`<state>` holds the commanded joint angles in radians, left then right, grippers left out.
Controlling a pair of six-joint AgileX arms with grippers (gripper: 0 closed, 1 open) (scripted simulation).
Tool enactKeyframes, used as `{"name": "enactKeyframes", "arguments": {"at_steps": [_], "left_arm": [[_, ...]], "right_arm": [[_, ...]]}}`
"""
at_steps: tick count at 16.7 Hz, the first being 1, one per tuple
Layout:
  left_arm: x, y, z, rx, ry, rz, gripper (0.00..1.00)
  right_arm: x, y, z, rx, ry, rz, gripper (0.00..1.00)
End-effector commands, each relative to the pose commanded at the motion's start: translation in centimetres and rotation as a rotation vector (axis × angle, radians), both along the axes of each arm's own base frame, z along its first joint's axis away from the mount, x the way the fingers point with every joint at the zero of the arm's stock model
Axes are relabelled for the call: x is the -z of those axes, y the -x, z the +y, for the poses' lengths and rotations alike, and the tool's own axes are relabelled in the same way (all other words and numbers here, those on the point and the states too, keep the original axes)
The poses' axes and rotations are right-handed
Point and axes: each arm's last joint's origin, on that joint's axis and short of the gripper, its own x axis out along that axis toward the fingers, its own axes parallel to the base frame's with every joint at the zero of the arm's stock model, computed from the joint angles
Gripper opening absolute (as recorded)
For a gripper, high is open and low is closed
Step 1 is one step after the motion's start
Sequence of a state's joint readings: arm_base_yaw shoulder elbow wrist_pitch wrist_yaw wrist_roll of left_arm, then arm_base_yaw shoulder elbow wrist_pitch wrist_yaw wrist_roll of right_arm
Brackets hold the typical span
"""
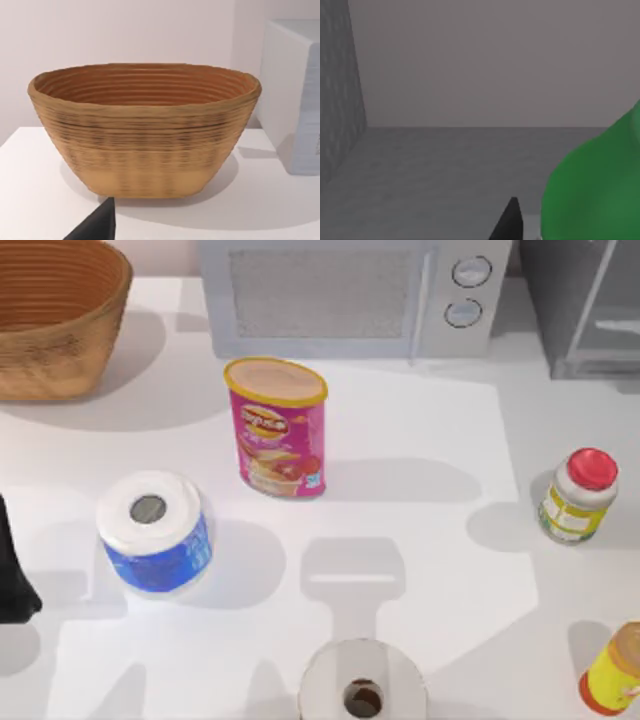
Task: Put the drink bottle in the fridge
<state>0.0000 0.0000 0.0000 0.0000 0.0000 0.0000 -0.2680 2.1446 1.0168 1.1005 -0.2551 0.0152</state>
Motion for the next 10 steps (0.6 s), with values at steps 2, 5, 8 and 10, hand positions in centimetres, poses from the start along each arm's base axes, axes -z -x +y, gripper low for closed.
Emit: {"name": "enactKeyframes", "arguments": {"at_steps": [2, 5, 8, 10], "left_arm": [[0.0, 0.0, 0.0, 0.000, 0.000, 0.000, 1.00], [0.0, 0.0, 0.0, 0.000, 0.000, 0.000, 1.00], [0.0, 0.0, 0.0, 0.000, 0.000, 0.000, 1.00], [0.0, 0.0, 0.0, 0.000, 0.000, 0.000, 1.00]], "right_arm": [[0.5, -1.6, -0.2, 0.001, -0.004, 0.013, 0.01], [-0.1, -4.9, -0.4, 0.000, 0.003, -0.015, 0.01], [-1.1, -7.8, -0.2, -0.006, 0.012, -0.044, 0.01], [-1.0, -8.8, -0.1, -0.002, 0.009, -0.032, 0.01]]}}
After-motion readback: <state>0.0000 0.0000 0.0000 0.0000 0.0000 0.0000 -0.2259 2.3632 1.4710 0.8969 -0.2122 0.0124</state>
